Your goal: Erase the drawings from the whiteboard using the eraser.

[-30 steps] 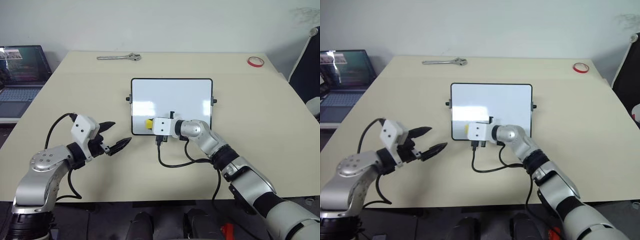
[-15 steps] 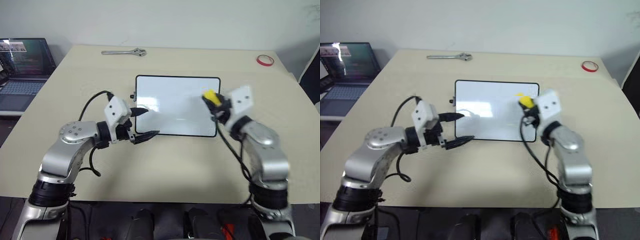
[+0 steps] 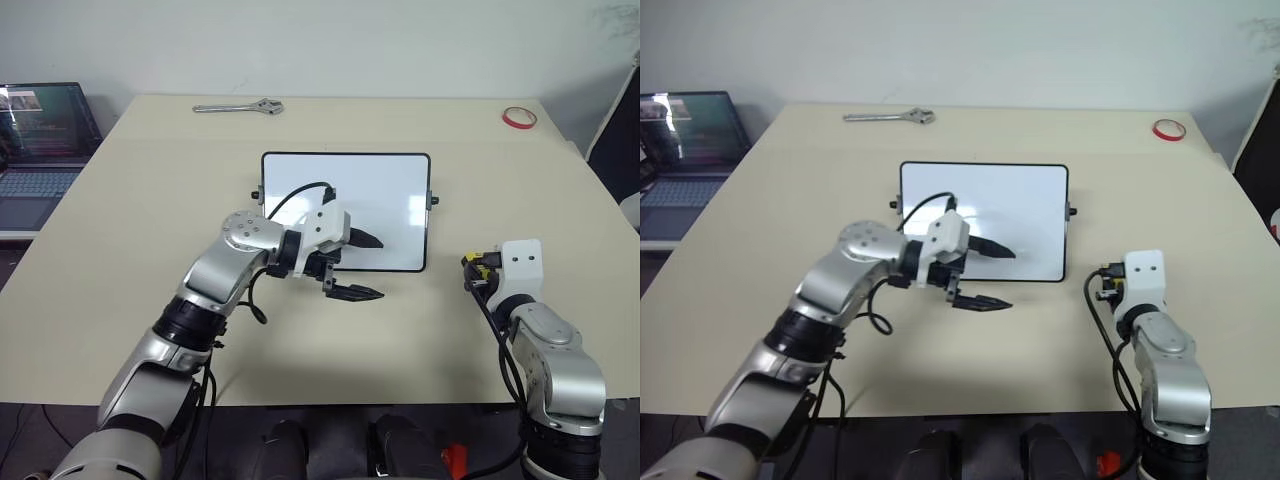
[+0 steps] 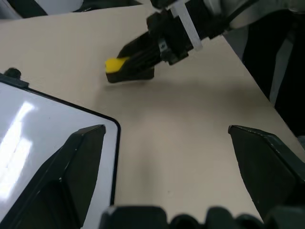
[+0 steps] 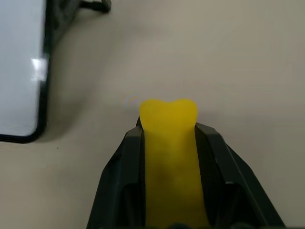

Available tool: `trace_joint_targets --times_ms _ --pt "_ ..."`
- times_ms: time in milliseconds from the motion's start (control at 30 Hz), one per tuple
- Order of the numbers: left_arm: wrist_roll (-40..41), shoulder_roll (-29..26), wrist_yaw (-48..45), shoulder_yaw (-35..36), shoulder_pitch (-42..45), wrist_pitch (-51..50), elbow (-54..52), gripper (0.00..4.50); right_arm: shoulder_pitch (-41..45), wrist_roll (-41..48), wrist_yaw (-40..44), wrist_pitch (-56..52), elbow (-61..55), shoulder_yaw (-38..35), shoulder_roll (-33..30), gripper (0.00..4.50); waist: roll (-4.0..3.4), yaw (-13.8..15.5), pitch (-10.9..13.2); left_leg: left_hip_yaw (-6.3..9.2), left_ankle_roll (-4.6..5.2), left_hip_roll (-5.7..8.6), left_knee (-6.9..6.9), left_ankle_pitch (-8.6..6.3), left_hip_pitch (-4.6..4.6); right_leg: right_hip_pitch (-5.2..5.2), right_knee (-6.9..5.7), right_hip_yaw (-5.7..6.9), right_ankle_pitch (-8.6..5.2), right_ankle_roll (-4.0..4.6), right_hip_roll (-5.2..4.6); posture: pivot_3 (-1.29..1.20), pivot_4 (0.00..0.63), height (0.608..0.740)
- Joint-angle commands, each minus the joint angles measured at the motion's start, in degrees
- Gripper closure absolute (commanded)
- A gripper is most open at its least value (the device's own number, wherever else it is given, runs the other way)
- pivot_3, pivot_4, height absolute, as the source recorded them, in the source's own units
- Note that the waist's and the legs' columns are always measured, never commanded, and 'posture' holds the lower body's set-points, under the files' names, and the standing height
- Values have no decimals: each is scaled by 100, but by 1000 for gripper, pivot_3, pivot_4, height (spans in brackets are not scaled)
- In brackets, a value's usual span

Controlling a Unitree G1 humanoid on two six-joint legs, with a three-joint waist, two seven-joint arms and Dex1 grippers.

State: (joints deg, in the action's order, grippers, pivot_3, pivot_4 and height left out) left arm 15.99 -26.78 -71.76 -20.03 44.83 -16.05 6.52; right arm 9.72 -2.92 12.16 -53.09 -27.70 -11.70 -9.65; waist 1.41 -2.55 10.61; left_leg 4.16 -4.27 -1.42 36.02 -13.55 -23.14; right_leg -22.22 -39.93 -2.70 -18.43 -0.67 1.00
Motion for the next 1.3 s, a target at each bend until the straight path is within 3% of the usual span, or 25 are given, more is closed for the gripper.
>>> trace_joint_targets --times_ms 33,167,500,600,733,833,967,1167,1300 --pt "-148 193 -130 -64 237 314 161 0 123 126 -142 303 198 -126 -15 3410 0 -2 0 -1 0 0 0 0 0 0 0 -1 0 0 0 0 150 740" --pt "-284 318 -176 -100 295 408 247 0 388 251 -249 473 738 -260 -58 3410 -1 -26 0 -2 0 0 0 0 1 0 -2 -3 0 0 0 0 150 740" --pt "-74 170 504 458 -358 -379 -550 0 811 692 -318 1070 1404 -515 -140 27 -4 -39 0 0 1 -6 1 0 1 0 -5 -3 0 0 -2 0 150 740" --pt "196 164 1075 960 -772 -964 -943 0 857 806 -418 1288 1192 -643 -173 27 -4 -40 -1 3 1 -10 4 0 0 1 -8 -2 0 0 -5 0 150 740" --pt "561 -181 1733 1865 -2077 -1583 -2009 0 666 1166 -157 1142 406 -670 -320 27 -10 -86 -2 0 1 -24 2 0 3 -1 -8 -10 0 0 -14 0 150 740" --pt "611 -211 2479 2609 -3213 -1770 -2778 0 120 1557 714 1851 -222 -307 -563 27 -12 -69 -3 6 1 -35 -5 -1 9 0 -6 -12 -4 6 -16 0 150 740" --pt "327 269 3796 3425 -4023 -1475 -3238 0 -968 1432 992 3213 -387 25 -448 27 -10 63 -4 35 1 -35 3 -1 18 30 -4 2 -11 10 -26 0 150 740" --pt "-514 937 5345 3670 -4675 -852 -3382 0 -1738 1425 609 4401 25 -419 -74 27 -4 108 -9 30 0 -14 13 -1 70 96 8 -2 -7 -6 -34 0 150 740" --pt "-831 1009 5628 3591 -5092 -461 -3380 0 -2492 1558 549 4531 -187 -377 121 27 -3 104 -14 33 -2 -23 4 -1 69 87 5 0 -11 5 -32 0 150 740"
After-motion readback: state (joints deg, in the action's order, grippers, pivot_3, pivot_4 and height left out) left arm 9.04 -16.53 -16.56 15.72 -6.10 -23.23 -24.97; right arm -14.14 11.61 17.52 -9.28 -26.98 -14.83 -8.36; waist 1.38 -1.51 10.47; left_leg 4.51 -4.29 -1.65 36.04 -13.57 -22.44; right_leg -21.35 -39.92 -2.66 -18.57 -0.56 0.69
